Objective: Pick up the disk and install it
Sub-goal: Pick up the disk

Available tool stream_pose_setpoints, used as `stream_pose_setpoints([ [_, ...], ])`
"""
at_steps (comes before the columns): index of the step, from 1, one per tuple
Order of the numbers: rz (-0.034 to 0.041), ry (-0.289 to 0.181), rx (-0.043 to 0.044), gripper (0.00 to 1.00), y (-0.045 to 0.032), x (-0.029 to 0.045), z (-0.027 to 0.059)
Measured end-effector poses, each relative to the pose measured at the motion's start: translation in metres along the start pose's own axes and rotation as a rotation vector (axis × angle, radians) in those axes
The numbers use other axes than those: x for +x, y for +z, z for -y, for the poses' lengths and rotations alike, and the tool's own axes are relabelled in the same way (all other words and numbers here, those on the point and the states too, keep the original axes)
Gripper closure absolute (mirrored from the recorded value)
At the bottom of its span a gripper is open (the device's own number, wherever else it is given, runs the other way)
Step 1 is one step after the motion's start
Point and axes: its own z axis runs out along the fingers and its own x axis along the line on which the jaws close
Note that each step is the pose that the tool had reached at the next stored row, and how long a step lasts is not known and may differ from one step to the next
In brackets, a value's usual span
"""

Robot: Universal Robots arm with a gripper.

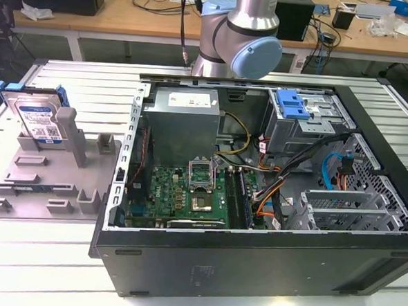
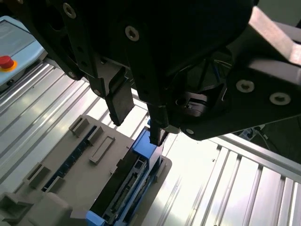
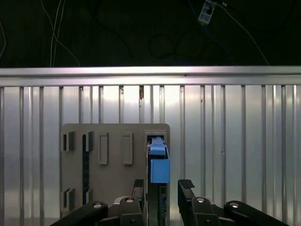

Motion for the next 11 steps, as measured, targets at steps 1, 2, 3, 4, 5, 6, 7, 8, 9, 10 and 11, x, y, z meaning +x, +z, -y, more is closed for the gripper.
stream_pose_setpoints([
  [1, 0.0000, 0.000, 0.0000, 0.58, 0.0000, 0.0000, 0.0000],
  [2, 0.0000, 0.001, 0.0000, 0.58, 0.0000, 0.0000, 0.0000],
  [3, 0.0000, 0.002, 0.0000, 0.58, 0.0000, 0.0000, 0.0001],
  [4, 0.0001, 0.003, -0.0001, 0.58, 0.0000, -0.0001, 0.0002],
  [5, 0.0002, 0.005, 0.0000, 0.58, 0.0002, -0.0001, 0.0004],
  [6, 0.0001, 0.006, -0.0001, 0.58, 0.0002, -0.0001, 0.0009],
  [7, 0.0001, 0.008, -0.0002, 0.58, 0.0004, -0.0001, 0.0015],
  [8, 0.0002, 0.009, -0.0002, 0.58, 0.0006, -0.0001, 0.0018],
  [9, 0.0004, 0.012, -0.0001, 0.58, 0.0011, -0.0001, 0.0023],
  [10, 0.0004, 0.013, -0.0001, 0.58, 0.0014, -0.0001, 0.0024],
  [11, 0.0004, 0.015, -0.0003, 0.58, 0.0018, -0.0001, 0.0025],
])
